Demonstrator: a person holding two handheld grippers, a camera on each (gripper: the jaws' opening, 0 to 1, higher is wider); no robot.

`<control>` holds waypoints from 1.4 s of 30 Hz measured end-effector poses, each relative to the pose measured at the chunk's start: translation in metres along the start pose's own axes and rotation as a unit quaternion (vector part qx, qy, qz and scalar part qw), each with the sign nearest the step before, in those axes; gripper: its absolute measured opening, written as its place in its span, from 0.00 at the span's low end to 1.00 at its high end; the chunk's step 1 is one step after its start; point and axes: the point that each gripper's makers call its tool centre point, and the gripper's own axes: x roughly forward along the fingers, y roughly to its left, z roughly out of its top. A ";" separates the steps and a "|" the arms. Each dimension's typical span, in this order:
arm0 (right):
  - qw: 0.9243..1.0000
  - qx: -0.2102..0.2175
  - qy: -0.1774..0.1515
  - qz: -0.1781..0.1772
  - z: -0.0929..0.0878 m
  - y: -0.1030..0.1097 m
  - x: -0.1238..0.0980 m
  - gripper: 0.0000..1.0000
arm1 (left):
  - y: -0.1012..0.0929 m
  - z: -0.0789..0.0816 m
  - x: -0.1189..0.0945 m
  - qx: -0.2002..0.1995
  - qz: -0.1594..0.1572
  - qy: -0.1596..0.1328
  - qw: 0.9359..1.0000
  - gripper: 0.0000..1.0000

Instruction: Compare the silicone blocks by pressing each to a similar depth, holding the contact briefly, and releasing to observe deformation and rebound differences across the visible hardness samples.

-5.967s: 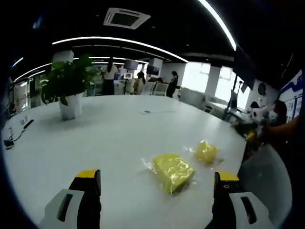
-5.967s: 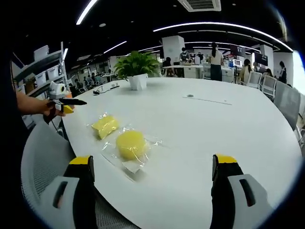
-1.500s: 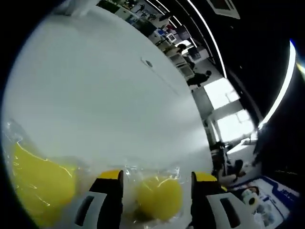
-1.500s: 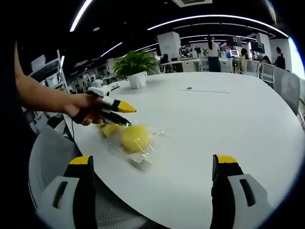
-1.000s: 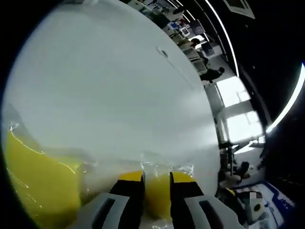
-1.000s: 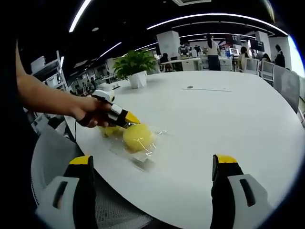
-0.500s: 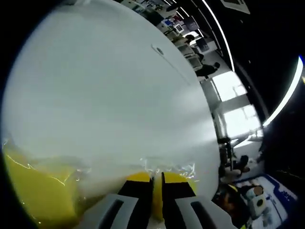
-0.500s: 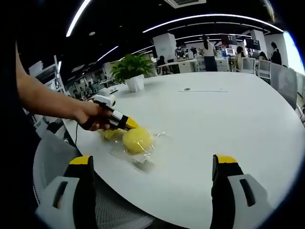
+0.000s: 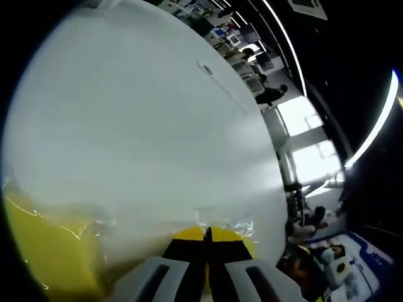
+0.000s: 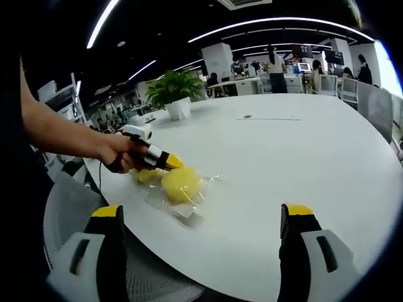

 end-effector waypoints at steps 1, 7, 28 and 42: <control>1.000 -0.001 0.000 0.000 0.000 0.000 0.000 0.96 | -0.002 0.000 0.000 -0.003 -0.003 0.001 1.000 0.00; 1.000 -0.006 -0.002 -0.002 0.007 -0.001 -0.003 0.96 | -0.025 0.007 -0.004 -0.018 -0.044 -0.009 0.999 0.00; 1.000 -0.001 -0.024 -0.004 0.014 0.002 -0.001 0.96 | -0.088 0.014 -0.025 0.142 -0.119 -0.042 0.982 0.00; 0.999 -0.012 -0.044 0.001 0.033 0.003 0.001 0.96 | -0.135 0.013 -0.043 0.275 -0.168 -0.048 0.945 0.00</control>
